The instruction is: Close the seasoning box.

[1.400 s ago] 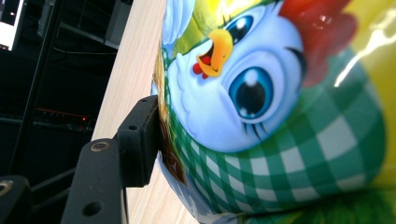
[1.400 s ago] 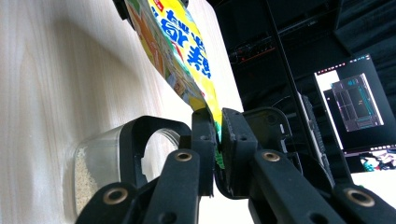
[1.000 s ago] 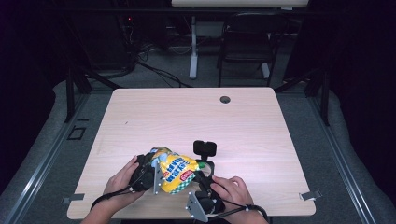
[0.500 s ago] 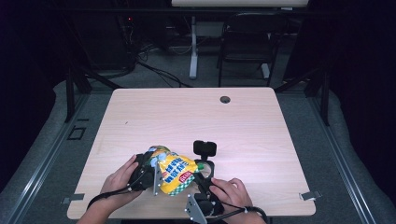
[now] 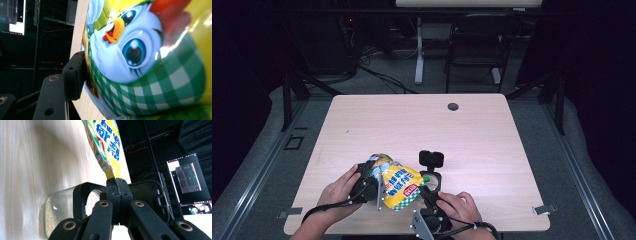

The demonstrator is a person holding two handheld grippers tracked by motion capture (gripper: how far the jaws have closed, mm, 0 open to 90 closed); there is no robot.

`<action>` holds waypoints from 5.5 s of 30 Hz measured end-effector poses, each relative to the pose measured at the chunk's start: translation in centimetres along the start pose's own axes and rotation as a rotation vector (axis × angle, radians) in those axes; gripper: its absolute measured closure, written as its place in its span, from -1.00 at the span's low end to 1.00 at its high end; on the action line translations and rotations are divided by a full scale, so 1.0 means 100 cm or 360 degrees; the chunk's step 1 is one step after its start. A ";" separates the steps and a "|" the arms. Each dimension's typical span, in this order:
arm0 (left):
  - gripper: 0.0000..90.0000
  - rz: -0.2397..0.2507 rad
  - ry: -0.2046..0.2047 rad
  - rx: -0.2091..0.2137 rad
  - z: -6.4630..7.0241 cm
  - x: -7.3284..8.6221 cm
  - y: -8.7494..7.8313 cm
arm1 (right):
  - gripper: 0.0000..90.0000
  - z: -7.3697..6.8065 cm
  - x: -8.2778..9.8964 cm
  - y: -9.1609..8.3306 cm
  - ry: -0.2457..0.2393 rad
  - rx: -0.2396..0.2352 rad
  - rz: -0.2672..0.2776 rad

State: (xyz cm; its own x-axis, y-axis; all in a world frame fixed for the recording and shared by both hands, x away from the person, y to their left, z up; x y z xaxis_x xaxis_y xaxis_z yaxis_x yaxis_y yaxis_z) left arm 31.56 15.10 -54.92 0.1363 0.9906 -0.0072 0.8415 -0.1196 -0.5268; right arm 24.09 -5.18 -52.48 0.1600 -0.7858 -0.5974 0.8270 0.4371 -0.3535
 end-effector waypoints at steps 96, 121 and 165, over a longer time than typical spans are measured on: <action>-0.07 -0.0214 0.0390 -0.0063 -0.018 -0.009 -0.007 | 1.00 -0.015 0.018 0.014 0.0137 -0.0002 0.0014; -0.07 -0.0261 0.0462 -0.0059 -0.026 -0.014 -0.011 | 1.00 -0.014 0.018 0.011 0.0142 0.0005 0.0021; -0.01 -0.0332 0.0583 -0.0073 -0.036 -0.020 -0.019 | 1.00 -0.017 0.018 0.011 0.0160 0.0009 0.0013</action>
State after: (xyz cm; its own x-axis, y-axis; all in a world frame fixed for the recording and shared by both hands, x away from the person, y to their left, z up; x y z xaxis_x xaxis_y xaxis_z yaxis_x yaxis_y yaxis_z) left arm 31.55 13.15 -50.88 0.1301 0.9061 0.4025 0.8921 0.0702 -0.4463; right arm 24.44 -5.41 -55.18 0.1120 -0.7341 -0.6697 0.8289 0.4407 -0.3445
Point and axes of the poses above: each handheld gripper's, and its own axes: y roughly forward along the jaws, x roughly out of its underside, z roughly to its right, the point moved 4 cm from there along y, roughly forward along the jaws, and after that the axes turned 14 degrees about y, right-handed, at the moved point
